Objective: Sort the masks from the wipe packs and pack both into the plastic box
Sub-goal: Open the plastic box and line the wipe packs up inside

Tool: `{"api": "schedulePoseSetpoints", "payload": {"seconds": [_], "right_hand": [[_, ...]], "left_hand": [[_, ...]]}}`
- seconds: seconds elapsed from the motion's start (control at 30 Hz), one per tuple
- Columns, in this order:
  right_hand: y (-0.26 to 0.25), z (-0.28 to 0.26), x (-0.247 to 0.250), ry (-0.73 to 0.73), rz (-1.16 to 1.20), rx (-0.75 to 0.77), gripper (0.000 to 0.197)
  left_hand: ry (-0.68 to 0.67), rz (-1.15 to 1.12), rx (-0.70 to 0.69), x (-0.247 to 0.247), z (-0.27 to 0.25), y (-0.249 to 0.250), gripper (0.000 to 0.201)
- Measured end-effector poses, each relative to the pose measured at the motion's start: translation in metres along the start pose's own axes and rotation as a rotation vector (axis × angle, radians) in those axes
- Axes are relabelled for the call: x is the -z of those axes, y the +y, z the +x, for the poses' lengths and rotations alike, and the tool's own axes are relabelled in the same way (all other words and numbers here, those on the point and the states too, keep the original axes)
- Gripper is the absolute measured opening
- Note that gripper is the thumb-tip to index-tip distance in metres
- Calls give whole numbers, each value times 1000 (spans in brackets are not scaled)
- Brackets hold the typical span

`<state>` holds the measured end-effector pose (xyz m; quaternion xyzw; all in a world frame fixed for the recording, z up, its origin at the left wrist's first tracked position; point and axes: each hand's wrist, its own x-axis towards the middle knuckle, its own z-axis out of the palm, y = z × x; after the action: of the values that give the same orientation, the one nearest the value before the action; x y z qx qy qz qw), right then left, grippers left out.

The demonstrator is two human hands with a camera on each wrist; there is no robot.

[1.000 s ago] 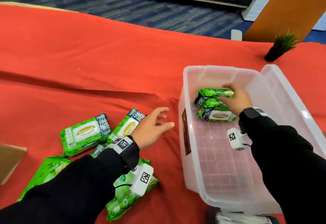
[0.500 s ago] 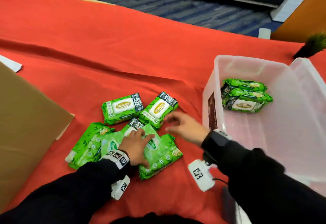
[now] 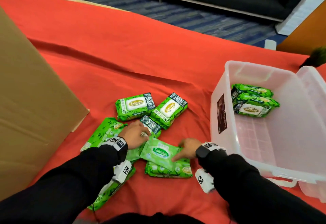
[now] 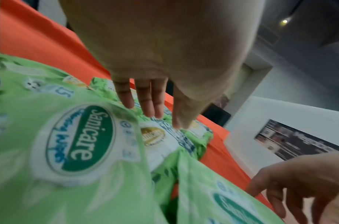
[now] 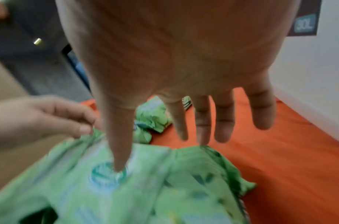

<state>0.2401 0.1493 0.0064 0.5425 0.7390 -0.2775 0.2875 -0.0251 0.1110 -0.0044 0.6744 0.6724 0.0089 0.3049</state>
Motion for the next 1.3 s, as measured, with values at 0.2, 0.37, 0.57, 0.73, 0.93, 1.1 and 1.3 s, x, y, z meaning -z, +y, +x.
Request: {"api": "schedulePoseSetpoints", "payload": {"seconds": [0.2, 0.37, 0.57, 0.73, 0.93, 1.1, 1.3], "right_hand": [[-8, 48, 43, 261, 981, -250, 42], [-29, 92, 52, 277, 1603, -289, 53], [-42, 133, 40, 319, 1665, -336, 76], [-3, 234, -1, 391, 1484, -431, 112], [3, 241, 24, 333, 1508, -276, 97], [-34, 127, 92, 446, 1550, -182, 60], [-27, 4, 175, 531, 1781, 62, 45]], "left_hand": [[-20, 79, 282, 6, 21, -16, 87], [-139, 116, 354, 3, 29, -12, 103], [-162, 12, 378, -3, 40, -22, 105], [-12, -298, 372, 9, 39, -20, 94], [272, -611, 286, 52, 35, -5, 90], [352, -1349, 225, 75, 27, 16, 79], [216, -1864, 176, 102, 10, 70, 66]]}}
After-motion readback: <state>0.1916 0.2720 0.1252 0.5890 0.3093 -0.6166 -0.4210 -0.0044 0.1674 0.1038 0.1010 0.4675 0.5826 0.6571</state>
